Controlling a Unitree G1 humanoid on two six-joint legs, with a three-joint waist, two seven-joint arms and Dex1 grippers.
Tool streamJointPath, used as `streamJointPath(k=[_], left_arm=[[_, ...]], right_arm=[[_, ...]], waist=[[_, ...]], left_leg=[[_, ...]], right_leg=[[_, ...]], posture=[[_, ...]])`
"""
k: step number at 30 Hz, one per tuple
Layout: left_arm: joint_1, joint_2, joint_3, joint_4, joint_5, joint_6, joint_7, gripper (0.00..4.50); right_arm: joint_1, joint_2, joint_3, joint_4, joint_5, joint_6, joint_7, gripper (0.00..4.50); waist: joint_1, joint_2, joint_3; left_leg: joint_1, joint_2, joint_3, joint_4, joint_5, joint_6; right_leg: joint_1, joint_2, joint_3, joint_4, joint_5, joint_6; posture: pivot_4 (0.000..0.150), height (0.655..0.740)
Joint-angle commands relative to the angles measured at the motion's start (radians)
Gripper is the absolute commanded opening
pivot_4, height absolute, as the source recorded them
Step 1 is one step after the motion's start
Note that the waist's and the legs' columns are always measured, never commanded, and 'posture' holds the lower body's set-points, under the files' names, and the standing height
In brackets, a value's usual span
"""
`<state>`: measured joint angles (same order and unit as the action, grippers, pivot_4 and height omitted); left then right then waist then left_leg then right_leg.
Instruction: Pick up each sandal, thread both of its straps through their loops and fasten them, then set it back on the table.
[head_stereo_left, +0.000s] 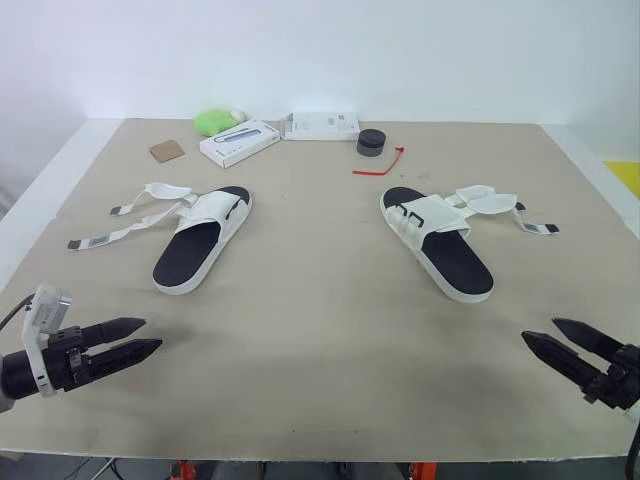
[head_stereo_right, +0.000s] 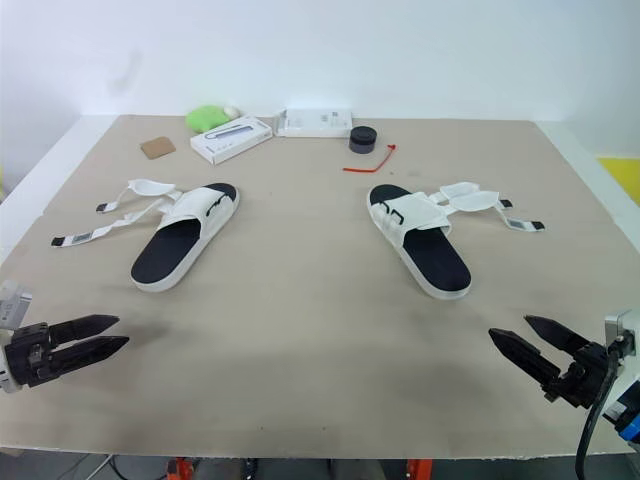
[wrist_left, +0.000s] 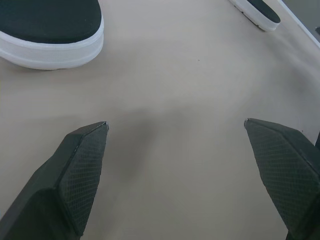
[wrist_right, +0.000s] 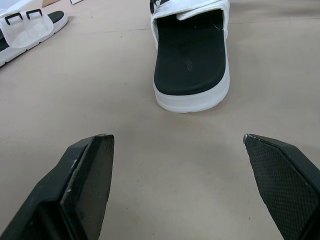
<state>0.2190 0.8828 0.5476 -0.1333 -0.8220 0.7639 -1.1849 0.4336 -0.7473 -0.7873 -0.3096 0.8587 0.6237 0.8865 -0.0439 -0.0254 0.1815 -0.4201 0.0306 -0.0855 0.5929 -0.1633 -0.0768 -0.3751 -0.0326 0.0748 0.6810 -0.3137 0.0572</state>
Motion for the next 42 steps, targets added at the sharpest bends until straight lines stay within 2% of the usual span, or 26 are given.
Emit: streamJointPath(k=[1,5,10,15,18,19,25,29,33,39,42], left_arm=[[0.017,0.0,0.032,-0.059,-0.015,0.002,0.017,4.5],[0.056,0.011,0.027,-0.116,-0.021,0.009,0.008,4.5],[0.005,0.02,-0.054,-0.201,-0.002,-0.022,0.016,4.5],[-0.158,0.021,-0.121,-0.252,-0.096,0.046,0.041,4.5],[-0.338,-0.01,-0.218,-0.273,-0.093,0.019,0.057,4.5],[-0.388,-0.019,-0.249,-0.275,-0.092,0.015,0.057,4.5],[-0.445,-0.022,-0.292,-0.265,-0.092,0.019,0.059,4.5],[-0.589,-0.159,-0.388,-0.228,-0.072,-0.041,0.108,4.5],[-0.619,-0.229,-0.372,-0.2,-0.094,-0.052,0.145,4.5],[-0.628,-0.254,-0.391,-0.196,-0.068,-0.072,0.174,4.5],[-0.605,-0.235,-0.427,-0.198,-0.01,-0.082,0.184,4.5]], right_arm=[[-0.013,-0.029,0.0,-0.015,-0.005,0.001,0.007,4.43],[-0.037,-0.049,0.001,-0.03,0.016,0.031,0.005,4.43],[-0.097,-0.076,0.032,-0.097,0.065,0.109,-0.041,4.43],[-0.208,-0.095,0.155,-0.173,0.024,0.136,-0.14,4.43],[-0.424,-0.071,0.304,-0.134,-0.047,0.203,-0.341,4.43],[-0.483,-0.058,0.339,-0.116,-0.057,0.229,-0.39,4.43],[-0.564,-0.036,0.373,-0.095,-0.062,0.294,-0.462,4.43],[-0.784,0.021,0.587,0.141,-0.258,0.214,-0.513,4.43],[-0.883,0.072,0.668,0.278,-0.355,0.121,-0.474,4.43],[-0.981,0.154,0.741,0.421,-0.453,0.035,-0.44,4.43],[-1.031,0.195,0.761,0.499,-0.499,-0.018,-0.438,4.43]], waist=[[0.0,0.0,0.0],[-0.001,0.0,0.0],[0.0,0.0,0.0],[0.0,0.0,0.0],[-0.001,0.0,0.001],[-0.001,0.0,0.001],[-0.001,0.0,0.001],[-0.003,0.0,0.001],[-0.004,0.0,0.001],[-0.005,0.0,0.001],[-0.005,0.0,0.001]], left_leg=[[0.0,0.0,0.0,0.0,0.0,0.0],[0.001,0.0,0.002,0.0,0.0,0.0],[0.001,0.0,0.002,0.001,0.0,0.0],[0.001,0.001,0.002,0.003,0.0,0.0],[0.0,0.001,0.002,0.005,0.0,0.0],[-0.002,0.0,0.002,0.008,0.0,0.0],[-0.003,0.001,0.003,0.008,0.0,0.002],[-0.003,0.001,0.003,0.01,-0.002,0.005],[-0.002,0.002,0.004,0.01,0.002,0.004],[-0.003,0.002,0.004,0.01,0.002,0.004],[-0.003,0.002,0.004,0.009,0.002,0.004]], right_leg=[[0.0,0.0,0.0,0.0,0.0,0.0],[0.0,0.0,0.002,0.0,0.001,0.0],[0.0,0.0,0.003,0.0,0.001,0.001],[0.001,0.001,0.003,0.0,0.002,0.002],[0.001,0.002,0.003,0.0,0.003,0.003],[-0.001,0.003,0.004,0.0,0.009,0.009],[-0.001,0.005,0.007,0.0,0.011,0.006],[-0.001,0.005,0.007,0.0,0.012,0.007],[-0.001,0.007,0.009,-0.001,0.015,0.01],[-0.001,0.007,0.009,-0.001,0.018,0.005],[-0.001,0.008,0.009,-0.001,0.018,0.005]], posture=[[0.15,0.74],[0.15,0.74],[0.15,0.74],[0.15,0.74],[0.15,0.74],[0.15,0.74],[0.15,0.74],[0.15,0.74],[0.15,0.74],[0.15,0.74],[0.15,0.74]])
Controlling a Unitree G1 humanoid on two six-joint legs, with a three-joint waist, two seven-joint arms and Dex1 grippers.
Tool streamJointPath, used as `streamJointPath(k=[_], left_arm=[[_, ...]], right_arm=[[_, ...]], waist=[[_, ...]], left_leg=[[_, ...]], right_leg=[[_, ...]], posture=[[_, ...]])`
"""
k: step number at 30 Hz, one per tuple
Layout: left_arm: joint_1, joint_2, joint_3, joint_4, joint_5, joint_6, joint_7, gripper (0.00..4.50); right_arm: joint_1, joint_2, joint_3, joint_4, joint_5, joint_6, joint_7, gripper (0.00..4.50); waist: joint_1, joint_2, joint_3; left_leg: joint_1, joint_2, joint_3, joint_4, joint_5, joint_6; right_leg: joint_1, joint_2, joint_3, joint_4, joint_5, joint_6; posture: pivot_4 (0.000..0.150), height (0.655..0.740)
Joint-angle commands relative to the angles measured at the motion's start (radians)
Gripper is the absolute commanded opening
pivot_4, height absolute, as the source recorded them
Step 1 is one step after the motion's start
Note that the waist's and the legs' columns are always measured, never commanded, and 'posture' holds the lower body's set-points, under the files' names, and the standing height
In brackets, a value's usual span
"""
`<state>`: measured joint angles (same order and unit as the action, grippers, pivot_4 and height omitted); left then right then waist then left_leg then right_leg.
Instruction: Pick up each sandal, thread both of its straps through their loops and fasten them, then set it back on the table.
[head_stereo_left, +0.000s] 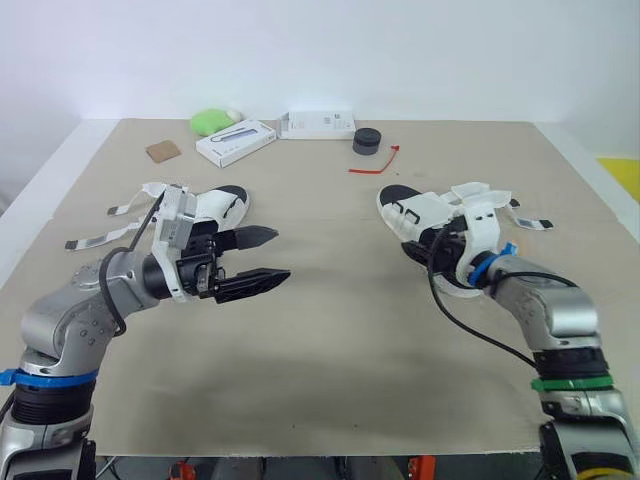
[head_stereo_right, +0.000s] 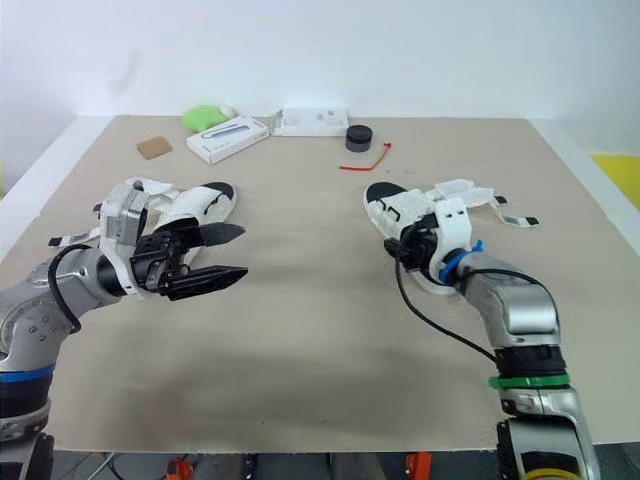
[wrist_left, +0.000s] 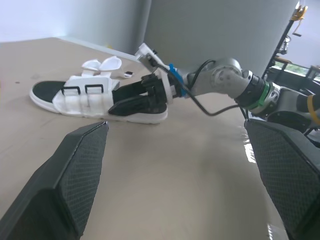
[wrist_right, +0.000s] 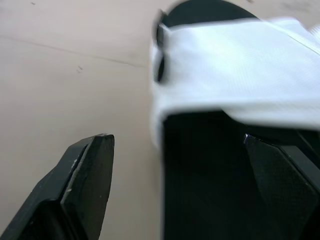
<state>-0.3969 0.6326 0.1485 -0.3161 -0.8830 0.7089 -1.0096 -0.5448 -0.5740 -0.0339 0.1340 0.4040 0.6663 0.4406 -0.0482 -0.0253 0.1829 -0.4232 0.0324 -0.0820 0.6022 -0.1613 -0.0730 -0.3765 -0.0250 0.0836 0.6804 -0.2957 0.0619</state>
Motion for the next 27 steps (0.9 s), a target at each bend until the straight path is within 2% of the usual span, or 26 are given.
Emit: streamJointPath(k=[1,6,11,14,21,27], left_arm=[[0.026,0.029,-0.048,-0.014,0.082,-0.031,0.008,4.5],[0.072,0.073,-0.096,-0.009,0.16,-0.042,-0.009,4.5],[0.065,0.062,-0.082,-0.007,0.163,-0.038,0.013,4.5],[0.059,0.05,-0.059,-0.017,0.135,-0.03,0.026,4.5],[0.066,0.056,-0.032,-0.027,0.107,-0.019,0.052,4.5],[0.077,0.103,0.021,-0.018,0.08,0.003,0.034,4.5]], right_arm=[[-0.071,0.036,0.008,0.078,-0.055,-0.076,0.008,4.43],[-0.125,0.079,0.031,0.163,-0.12,-0.155,0.008,4.43],[-0.176,0.124,0.03,0.27,-0.187,-0.26,-0.012,4.43],[-0.198,0.158,0.011,0.339,-0.203,-0.336,-0.019,3.61],[-0.208,0.188,0.0,0.408,-0.182,-0.428,0.098,0.09],[-0.18,0.175,0.005,0.337,-0.112,-0.408,0.318,0.03]], waist=[[-0.001,0.0,0.0],[-0.002,0.0,0.0],[-0.003,0.0,0.0],[-0.003,0.0,0.0],[-0.006,0.0,0.0],[-0.012,0.0,0.0]], left_leg=[[0.0,0.0,0.0,0.0,0.0,0.0],[0.0,0.0,0.001,0.0,0.0,0.0],[0.001,0.001,0.001,0.0,0.001,0.0],[0.001,0.001,0.001,0.0,0.001,0.0],[0.001,0.001,0.001,0.0,0.001,0.0],[0.001,0.002,0.001,0.0,0.001,0.0]], right_leg=[[0.0,0.0,0.0,0.0,0.0,0.0],[0.0,0.0,0.001,0.0,0.002,-0.001],[-0.001,0.001,0.001,0.0,0.003,-0.001],[-0.001,0.001,0.001,0.0,0.003,-0.002],[-0.001,0.001,0.001,0.0,0.003,-0.002],[-0.001,0.002,0.001,0.0,0.003,-0.002]], posture=[[0.15,0.74],[0.15,0.74],[0.15,0.74],[0.15,0.74],[0.15,0.74],[0.15,0.74]])
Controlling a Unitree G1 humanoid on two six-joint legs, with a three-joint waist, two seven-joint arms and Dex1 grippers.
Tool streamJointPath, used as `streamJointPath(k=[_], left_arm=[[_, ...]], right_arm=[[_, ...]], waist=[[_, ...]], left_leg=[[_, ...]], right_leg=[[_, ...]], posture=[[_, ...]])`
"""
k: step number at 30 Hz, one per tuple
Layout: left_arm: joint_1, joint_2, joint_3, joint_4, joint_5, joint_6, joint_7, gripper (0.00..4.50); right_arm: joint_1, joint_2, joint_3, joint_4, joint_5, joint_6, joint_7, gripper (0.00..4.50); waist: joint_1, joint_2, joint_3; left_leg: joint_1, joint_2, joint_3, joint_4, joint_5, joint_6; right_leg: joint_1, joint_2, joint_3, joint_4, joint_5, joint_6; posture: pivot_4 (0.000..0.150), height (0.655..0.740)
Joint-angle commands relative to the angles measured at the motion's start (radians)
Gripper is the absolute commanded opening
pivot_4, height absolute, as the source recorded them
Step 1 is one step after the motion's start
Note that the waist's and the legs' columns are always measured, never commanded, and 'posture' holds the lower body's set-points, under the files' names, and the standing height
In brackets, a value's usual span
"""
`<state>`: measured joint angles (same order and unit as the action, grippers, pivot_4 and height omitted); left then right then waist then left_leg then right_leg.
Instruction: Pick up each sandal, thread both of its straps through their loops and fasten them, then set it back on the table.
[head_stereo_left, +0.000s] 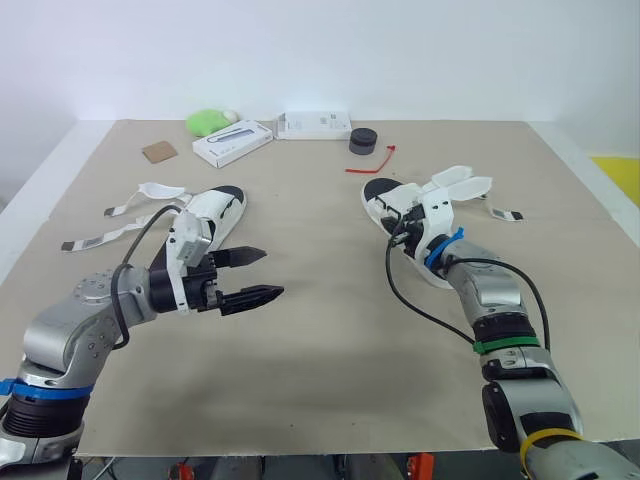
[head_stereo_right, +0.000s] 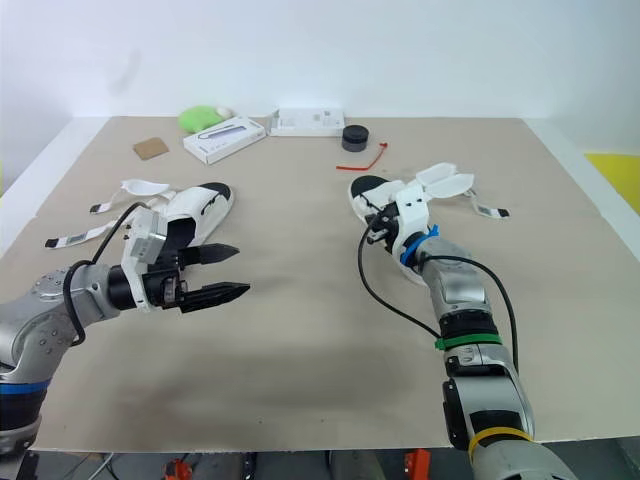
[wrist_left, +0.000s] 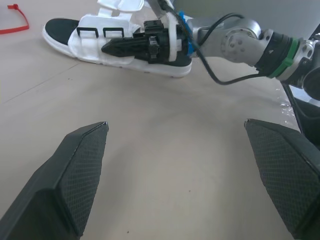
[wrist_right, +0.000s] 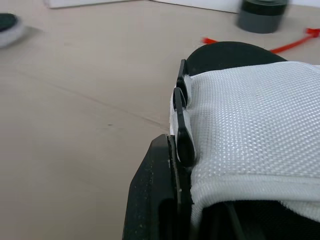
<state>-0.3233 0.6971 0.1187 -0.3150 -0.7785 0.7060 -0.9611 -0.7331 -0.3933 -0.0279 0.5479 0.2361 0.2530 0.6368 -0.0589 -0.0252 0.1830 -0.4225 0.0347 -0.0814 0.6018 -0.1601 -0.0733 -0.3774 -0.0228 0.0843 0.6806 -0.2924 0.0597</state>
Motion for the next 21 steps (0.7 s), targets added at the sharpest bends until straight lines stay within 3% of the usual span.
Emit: streamJointPath(k=[1,5,8,11,18,21], left_arm=[[0.01,0.056,0.058,-0.016,-0.025,0.009,-0.028,4.5],[0.019,0.117,0.088,0.007,-0.039,0.019,-0.082,4.5],[0.018,0.125,0.093,0.013,-0.043,0.022,-0.09,4.5],[0.002,0.126,0.099,0.046,-0.023,0.012,-0.081,4.5],[0.01,0.107,0.077,0.022,-0.041,0.032,-0.075,4.5],[0.022,0.104,0.047,0.009,-0.023,0.03,-0.081,4.5]], right_arm=[[0.022,-0.019,0.001,-0.121,0.092,0.031,0.196,0.03],[0.096,-0.136,0.048,-0.34,0.225,0.151,0.527,0.03],[0.113,-0.166,0.056,-0.386,0.25,0.186,0.581,0.03],[0.188,-0.269,0.15,-0.531,0.27,0.221,0.787,0.03],[0.244,-0.317,0.308,-0.605,0.185,0.167,0.887,0.03],[0.231,-0.295,0.33,-0.547,0.128,0.128,0.849,0.03]], waist=[[-0.002,0.0,0.0],[-0.001,0.006,0.004],[0.0,0.007,0.005],[0.004,0.008,0.006],[0.006,0.007,0.007],[0.008,0.007,0.007]], left_leg=[[0.0,0.0,0.0,-0.001,0.0,0.0],[-0.001,0.0,0.0,-0.002,0.0,0.0],[-0.002,-0.001,0.0,-0.002,0.0,0.0],[-0.002,-0.001,0.0,-0.001,0.0,0.0],[-0.002,0.001,0.001,-0.001,0.0,0.0],[-0.002,0.001,0.001,0.0,0.0,0.0]], right_leg=[[0.0,0.0,0.0,0.0,0.0,0.0],[-0.001,0.0,0.0,0.0,-0.001,0.0],[-0.002,-0.001,-0.001,0.0,-0.002,0.0],[-0.002,-0.001,-0.001,0.0,-0.002,0.0],[-0.003,0.0,0.0,0.0,-0.005,0.006],[-0.003,0.0,0.0,0.0,-0.005,0.007]], posture=[[0.15,0.74],[0.15,0.74],[0.15,0.74],[0.15,0.74],[0.15,0.74],[0.15,0.74]])
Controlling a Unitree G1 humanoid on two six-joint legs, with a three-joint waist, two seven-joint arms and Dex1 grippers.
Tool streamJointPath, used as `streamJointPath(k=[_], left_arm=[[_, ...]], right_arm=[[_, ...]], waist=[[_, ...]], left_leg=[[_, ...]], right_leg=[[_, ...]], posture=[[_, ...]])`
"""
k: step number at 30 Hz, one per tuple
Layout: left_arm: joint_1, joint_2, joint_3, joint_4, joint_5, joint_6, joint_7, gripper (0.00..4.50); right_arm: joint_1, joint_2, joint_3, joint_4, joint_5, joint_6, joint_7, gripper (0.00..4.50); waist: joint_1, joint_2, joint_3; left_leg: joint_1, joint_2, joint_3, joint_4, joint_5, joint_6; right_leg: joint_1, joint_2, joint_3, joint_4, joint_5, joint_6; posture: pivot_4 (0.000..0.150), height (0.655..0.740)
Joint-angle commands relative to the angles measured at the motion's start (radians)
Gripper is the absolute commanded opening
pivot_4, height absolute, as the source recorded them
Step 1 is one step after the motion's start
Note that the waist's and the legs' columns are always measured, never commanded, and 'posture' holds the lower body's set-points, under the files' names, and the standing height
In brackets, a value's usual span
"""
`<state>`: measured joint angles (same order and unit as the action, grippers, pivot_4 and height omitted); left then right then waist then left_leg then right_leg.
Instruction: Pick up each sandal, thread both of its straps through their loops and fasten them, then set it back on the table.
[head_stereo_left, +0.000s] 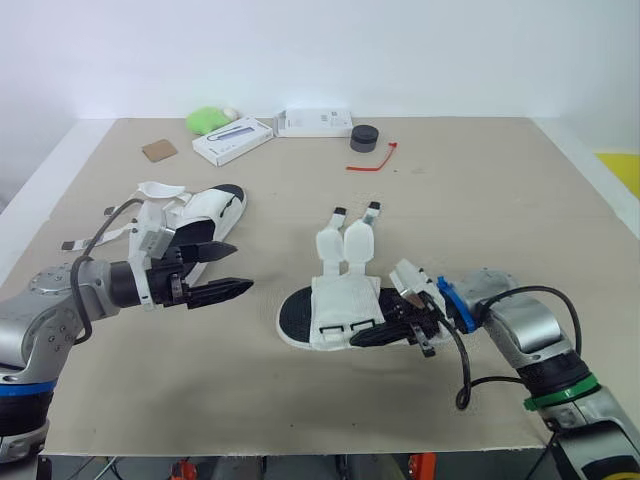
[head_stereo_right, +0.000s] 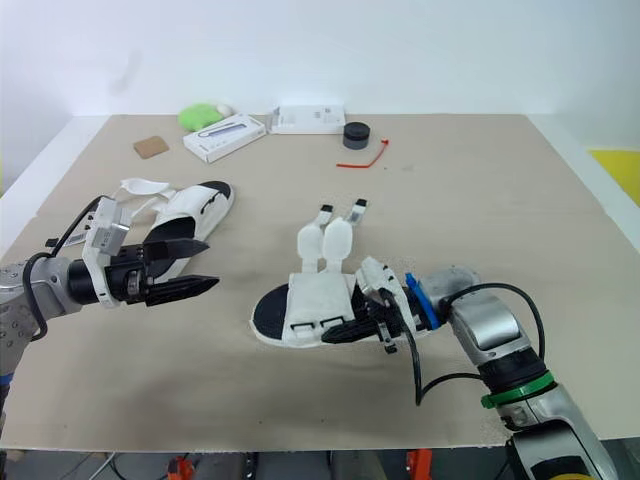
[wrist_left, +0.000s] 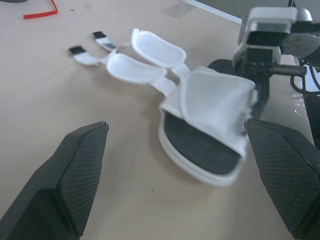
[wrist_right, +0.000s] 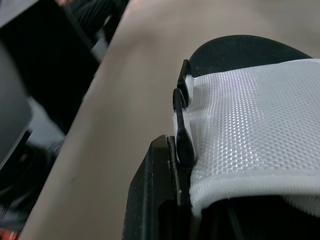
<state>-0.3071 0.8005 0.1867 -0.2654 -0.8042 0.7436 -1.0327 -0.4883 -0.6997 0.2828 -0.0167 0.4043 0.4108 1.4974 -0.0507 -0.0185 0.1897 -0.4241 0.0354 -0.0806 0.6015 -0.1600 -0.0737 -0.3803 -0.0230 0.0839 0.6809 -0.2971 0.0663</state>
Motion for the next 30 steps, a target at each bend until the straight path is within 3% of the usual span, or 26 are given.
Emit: streamJointPath(k=[1,11,24,30], left_arm=[[0.009,-0.001,-0.039,-0.048,0.015,-0.012,-0.011,4.5],[-0.025,-0.027,-0.128,-0.044,0.051,-0.027,-0.034,4.5],[-0.097,-0.108,-0.211,0.082,0.139,-0.075,-0.04,4.5],[-0.152,-0.144,-0.287,0.195,0.235,-0.16,-0.094,2.0]], right_arm=[[-0.027,0.025,0.017,0.045,-0.051,-0.036,-0.027,0.03],[-0.122,0.08,-0.011,0.178,-0.071,-0.061,-0.061,0.03],[-0.123,0.122,0.006,0.247,-0.085,-0.098,-0.045,0.03],[-0.126,0.131,0.002,0.246,-0.085,-0.099,-0.029,0.0]], waist=[[0.0,0.0,0.0],[0.002,0.0,0.0],[0.002,0.0,0.0],[0.0,-0.001,0.0]], left_leg=[[0.0,0.0,0.0,0.0,0.0,0.0],[0.001,0.002,0.0,0.0,0.003,-0.003],[0.001,0.001,0.0,0.0,0.004,-0.004],[0.001,0.004,0.0,0.001,0.004,-0.004]], right_leg=[[0.0,0.0,0.0,0.0,0.0,0.0],[0.0,0.002,0.0,0.0,0.003,-0.001],[0.0,0.002,0.0,0.0,0.004,0.0],[0.0,0.005,0.0,0.0,0.006,-0.002]], posture=[[0.15,0.74],[0.15,0.74],[0.15,0.74],[0.15,0.74]])
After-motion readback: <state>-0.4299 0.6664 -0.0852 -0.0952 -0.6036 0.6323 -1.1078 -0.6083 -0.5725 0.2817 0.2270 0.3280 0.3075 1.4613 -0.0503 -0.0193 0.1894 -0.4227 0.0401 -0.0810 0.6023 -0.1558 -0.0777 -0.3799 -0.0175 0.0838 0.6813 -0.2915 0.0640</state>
